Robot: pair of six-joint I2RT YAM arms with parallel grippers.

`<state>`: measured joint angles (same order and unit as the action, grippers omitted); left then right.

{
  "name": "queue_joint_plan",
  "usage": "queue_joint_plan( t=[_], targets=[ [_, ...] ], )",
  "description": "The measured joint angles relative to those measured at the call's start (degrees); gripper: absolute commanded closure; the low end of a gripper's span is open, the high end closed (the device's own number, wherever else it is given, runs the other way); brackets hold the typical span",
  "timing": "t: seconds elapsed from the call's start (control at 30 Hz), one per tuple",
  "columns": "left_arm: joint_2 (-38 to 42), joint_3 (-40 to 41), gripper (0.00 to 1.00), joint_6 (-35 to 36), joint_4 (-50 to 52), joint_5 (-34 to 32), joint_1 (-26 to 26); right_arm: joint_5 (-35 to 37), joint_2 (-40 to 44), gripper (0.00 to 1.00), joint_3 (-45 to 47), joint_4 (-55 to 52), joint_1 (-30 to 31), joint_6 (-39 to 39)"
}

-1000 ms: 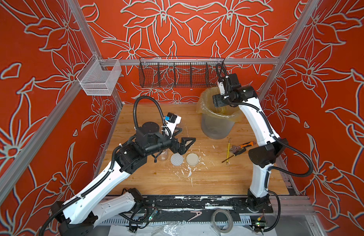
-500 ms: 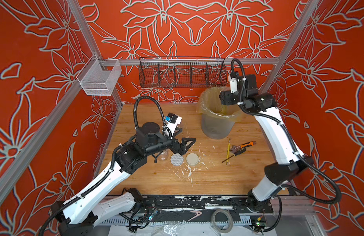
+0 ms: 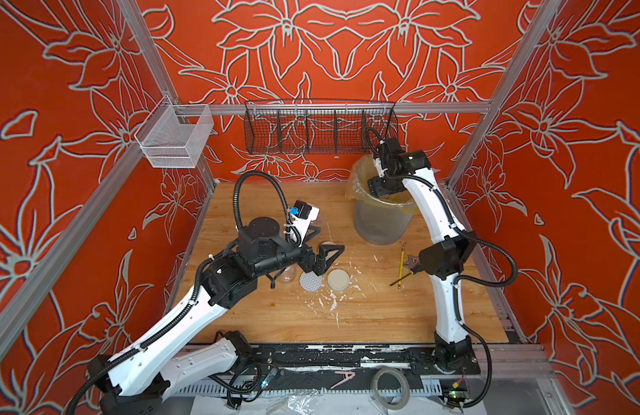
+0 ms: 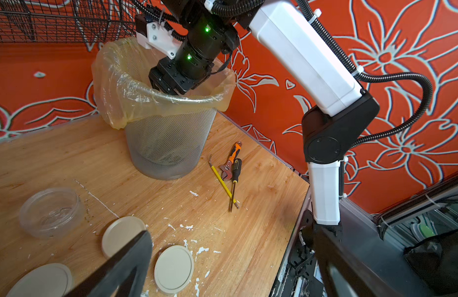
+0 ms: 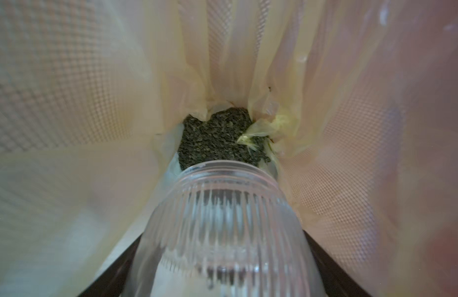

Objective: Empty moldy tea leaves from jars
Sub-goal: Pour the moldy tea leaves from the jar into the trash bin.

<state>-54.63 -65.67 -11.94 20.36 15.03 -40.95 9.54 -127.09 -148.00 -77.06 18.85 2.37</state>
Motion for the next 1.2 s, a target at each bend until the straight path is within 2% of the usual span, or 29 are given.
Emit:
queue_joint_plan(
  t=[0.3,0.37,0.53,0.63,0.73,0.8,0.9,1.0,1.1,1.2],
  targets=[
    [-1.53,0.00,0.03,0.00,-0.09,0.04,-0.04,12.79,3.13,0.80,-0.37,-0.24,1.92,-4.33],
    [-1.60,0.00,0.03,-0.02,-0.09,0.02,-0.13,11.76,4.00,0.80,-0.20,0.02,2.14,-4.48],
    [-1.60,0.00,0.03,-0.04,-0.17,0.02,-0.57,0.57,10.62,0.82,7.72,5.42,0.33,-0.79],
    [-1.60,0.00,0.02,-0.07,-0.13,0.00,-0.87,4.83,12.28,0.81,9.51,6.86,0.09,-0.31],
    [-1.60,0.00,0.03,-0.04,-0.11,-0.39,-1.07,9.51,9.40,0.80,4.87,4.96,1.07,-0.59],
    [-1.60,0.00,0.03,-0.02,-0.15,-0.66,-1.09,7.93,7.89,0.79,2.97,4.70,1.25,-0.15],
    [-1.60,0.00,0.03,-0.04,-0.15,-0.81,-1.14,2.08,9.27,0.80,6.84,7.23,1.07,1.53],
    [-1.60,-0.02,0.03,-0.07,-0.13,-0.85,-1.27,3.85,10.88,0.79,10.16,8.68,1.01,2.05],
    [-1.60,-0.02,0.03,-0.07,-0.17,-0.87,-1.57,7.39,8.17,0.79,3.72,4.87,0.85,0.90],
    [-1.60,0.00,0.03,-0.07,-0.44,-1.05,-1.64,5.60,3.17,0.83,-7.04,0.07,0.20,0.37]
  ],
)
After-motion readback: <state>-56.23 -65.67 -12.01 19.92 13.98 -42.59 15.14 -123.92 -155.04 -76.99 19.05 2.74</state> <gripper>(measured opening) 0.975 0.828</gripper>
